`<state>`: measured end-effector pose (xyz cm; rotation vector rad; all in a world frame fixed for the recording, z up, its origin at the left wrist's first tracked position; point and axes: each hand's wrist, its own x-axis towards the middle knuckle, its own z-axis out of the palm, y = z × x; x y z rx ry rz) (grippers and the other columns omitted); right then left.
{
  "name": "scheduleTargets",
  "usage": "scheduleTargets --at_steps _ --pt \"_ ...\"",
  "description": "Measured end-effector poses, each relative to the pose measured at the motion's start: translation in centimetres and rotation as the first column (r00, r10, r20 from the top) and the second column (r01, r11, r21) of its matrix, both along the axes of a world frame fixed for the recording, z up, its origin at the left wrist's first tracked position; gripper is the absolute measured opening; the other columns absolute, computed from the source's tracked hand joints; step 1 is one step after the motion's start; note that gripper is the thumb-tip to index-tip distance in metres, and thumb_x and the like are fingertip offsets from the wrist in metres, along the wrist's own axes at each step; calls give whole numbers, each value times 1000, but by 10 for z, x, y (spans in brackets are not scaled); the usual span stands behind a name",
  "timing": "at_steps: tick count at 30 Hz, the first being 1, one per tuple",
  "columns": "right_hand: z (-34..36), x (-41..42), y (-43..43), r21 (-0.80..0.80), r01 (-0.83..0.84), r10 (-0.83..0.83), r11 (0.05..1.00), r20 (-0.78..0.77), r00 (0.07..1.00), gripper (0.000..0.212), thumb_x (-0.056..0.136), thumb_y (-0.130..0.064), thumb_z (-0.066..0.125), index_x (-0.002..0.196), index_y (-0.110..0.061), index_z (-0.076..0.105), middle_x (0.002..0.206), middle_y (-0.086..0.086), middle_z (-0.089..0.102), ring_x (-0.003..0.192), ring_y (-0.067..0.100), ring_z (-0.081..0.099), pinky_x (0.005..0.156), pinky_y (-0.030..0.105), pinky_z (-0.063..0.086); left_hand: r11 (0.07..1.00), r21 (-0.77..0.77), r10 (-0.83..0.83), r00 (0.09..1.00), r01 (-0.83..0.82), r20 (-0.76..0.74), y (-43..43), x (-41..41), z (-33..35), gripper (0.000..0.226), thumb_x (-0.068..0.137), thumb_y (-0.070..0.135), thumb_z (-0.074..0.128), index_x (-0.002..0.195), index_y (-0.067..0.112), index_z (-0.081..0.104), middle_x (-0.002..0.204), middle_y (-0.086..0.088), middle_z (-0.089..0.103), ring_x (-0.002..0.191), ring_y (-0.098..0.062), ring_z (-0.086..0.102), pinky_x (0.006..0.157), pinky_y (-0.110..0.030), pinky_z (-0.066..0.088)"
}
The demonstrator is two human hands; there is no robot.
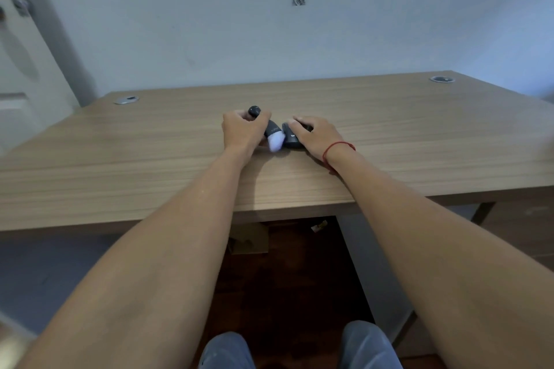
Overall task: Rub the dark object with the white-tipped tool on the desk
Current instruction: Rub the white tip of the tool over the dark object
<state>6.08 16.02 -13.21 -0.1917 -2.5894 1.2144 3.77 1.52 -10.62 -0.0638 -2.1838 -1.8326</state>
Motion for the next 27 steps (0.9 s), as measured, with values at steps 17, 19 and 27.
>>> scheduleTargets --at_steps 17,19,27 --pt "5 14 -2 14 -3 2 1000 111 994 127 54 -86 54 156 -16 24 158 5 41 145 30 40 115 48 37 921 -379 -20 961 -89 -276 4 -14 3 31 84 27 64 60 11 53 63 -7 59 64 -23 54 64 -30 43" --pt "5 14 0 15 -13 11 1000 115 993 128 57 -79 65 158 -16 17 157 4 42 144 29 41 114 47 39 932 -347 -3 955 -104 -295 2 -15 8 33 85 27 62 59 13 49 56 -2 55 59 -22 52 60 -24 37" --pt "6 21 0 -137 -41 45 990 27 999 101 68 -47 87 148 -7 40 150 10 50 136 26 50 112 39 42 853 -513 -78 946 -99 -314 -4 -19 -4 29 85 30 61 96 4 67 92 -17 73 87 -31 67 77 -33 50"
